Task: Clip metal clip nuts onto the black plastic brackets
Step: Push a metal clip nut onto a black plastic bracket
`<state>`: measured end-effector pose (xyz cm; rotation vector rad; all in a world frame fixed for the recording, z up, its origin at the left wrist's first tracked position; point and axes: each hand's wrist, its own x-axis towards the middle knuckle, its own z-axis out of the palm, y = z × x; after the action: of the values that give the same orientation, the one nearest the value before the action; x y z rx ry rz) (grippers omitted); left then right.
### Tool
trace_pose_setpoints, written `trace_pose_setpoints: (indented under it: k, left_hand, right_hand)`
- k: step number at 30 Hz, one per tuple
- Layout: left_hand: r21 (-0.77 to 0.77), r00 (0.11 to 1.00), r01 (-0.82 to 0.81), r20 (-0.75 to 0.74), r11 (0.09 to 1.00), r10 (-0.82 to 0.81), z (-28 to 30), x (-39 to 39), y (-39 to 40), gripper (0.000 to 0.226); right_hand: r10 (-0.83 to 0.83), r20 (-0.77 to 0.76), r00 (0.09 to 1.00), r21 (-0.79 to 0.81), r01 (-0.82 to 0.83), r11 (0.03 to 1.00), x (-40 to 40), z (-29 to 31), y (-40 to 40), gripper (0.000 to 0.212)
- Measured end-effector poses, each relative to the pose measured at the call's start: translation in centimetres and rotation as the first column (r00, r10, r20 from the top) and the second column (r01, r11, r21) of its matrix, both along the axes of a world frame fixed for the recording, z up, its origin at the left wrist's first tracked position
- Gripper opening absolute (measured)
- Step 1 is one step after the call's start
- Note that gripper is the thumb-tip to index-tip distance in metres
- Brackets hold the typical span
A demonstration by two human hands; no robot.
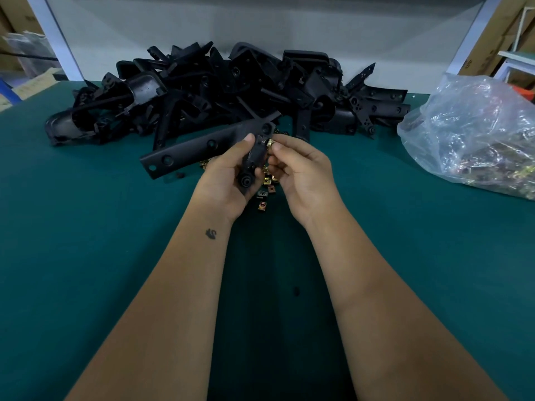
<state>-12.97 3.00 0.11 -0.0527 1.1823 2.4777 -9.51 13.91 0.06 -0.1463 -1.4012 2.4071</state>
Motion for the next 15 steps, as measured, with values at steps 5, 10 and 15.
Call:
trace_pose_setpoints:
  k: [5, 10, 15]
  left_hand:
    - [0.002, 0.999, 0.037, -0.016, 0.999, -0.037, 0.04, 0.05, -0.03, 0.029]
    - [0.016, 0.998, 0.055, -0.024, 0.998, -0.054, 0.06, 0.12, 0.02, 0.036]
    - [0.024, 0.998, 0.059, -0.017, 0.998, -0.059, 0.06, 0.24, 0.10, 0.030]
  right_hand:
    - [0.029, 0.001, 1.000, -0.018, -0.029, 0.999, 0.01, 0.02, -0.12, 0.016]
    - [0.059, -0.009, 0.998, -0.052, -0.059, 0.997, 0.04, 0.01, -0.20, 0.019]
    - [0.059, -0.029, 0.998, -0.081, -0.061, 0.995, -0.06, -0.09, -0.10, 0.019]
